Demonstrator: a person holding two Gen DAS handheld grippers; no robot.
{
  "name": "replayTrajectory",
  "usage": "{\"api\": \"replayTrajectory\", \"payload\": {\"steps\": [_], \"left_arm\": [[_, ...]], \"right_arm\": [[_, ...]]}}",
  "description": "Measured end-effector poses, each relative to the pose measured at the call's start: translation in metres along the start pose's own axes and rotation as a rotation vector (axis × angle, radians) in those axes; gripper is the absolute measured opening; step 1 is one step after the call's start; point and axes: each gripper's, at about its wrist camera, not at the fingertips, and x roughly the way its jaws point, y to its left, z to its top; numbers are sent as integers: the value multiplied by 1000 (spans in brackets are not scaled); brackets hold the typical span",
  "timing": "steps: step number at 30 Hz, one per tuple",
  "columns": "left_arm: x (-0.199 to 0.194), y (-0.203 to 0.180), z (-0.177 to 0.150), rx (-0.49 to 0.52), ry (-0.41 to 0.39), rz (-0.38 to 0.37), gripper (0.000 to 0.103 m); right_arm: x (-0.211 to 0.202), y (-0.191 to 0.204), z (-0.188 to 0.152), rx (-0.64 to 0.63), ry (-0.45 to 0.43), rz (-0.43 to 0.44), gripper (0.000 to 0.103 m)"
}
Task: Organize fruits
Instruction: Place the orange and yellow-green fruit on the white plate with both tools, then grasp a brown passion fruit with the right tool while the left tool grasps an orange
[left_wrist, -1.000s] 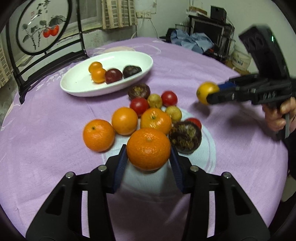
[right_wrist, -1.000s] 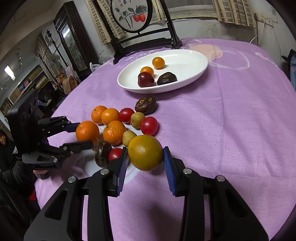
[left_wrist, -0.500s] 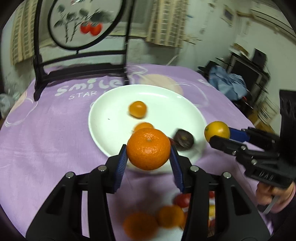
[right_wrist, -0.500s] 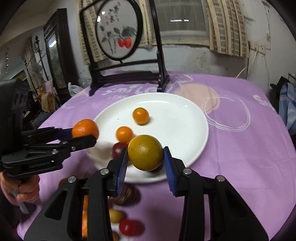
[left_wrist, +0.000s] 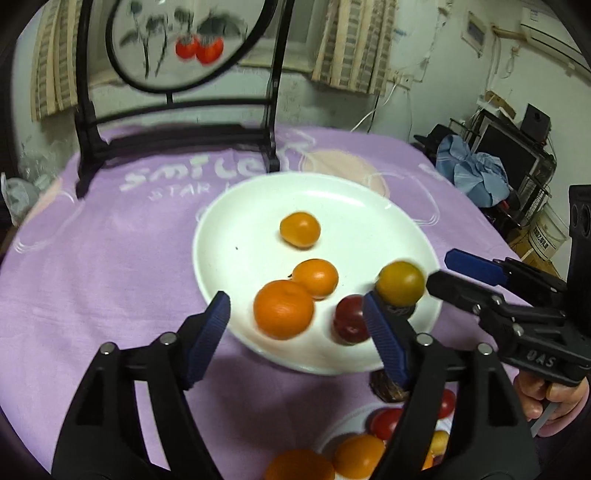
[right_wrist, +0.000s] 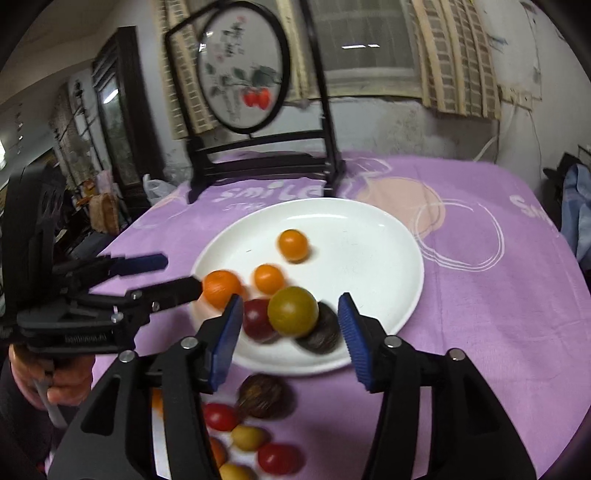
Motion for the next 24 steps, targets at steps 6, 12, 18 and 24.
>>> {"api": "replayTrajectory", "payload": {"steps": [6,12,18,24], "left_arm": [[-34,0,-23,25,-32,17,96],[-48,17,-59,8,9,4,96],[-53,30,-79,-9,35,24,96],[-56,29,-82,-14,41,12,97]], "right_arm": [[-31,35,-42,-135,2,42,59],[-43,54,-78,-229,114,189,59],[-47,69,-91,-316,154,177,59],[-46,84,-106,-443,147,128,59]]}}
